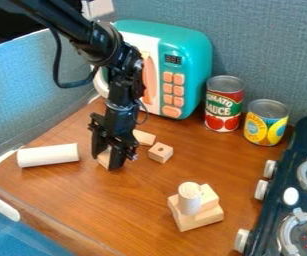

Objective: Take the cube and put it next to the rectangle block

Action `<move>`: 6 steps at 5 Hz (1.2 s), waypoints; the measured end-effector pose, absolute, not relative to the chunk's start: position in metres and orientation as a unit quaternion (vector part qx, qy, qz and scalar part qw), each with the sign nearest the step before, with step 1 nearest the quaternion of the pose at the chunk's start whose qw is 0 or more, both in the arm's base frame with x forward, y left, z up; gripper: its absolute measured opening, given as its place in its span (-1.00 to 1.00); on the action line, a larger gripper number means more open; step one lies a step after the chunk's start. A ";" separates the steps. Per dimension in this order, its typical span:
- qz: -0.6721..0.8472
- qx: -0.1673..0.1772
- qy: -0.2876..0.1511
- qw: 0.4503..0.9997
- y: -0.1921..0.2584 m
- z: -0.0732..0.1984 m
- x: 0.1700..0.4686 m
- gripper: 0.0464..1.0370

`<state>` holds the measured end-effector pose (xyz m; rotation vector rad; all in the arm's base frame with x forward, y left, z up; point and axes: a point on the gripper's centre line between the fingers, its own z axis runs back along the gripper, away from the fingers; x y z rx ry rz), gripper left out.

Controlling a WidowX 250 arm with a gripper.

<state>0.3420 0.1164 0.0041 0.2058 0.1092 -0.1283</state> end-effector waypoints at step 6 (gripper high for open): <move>-0.043 0.006 0.017 0.999 0.118 0.098 0.321 0.93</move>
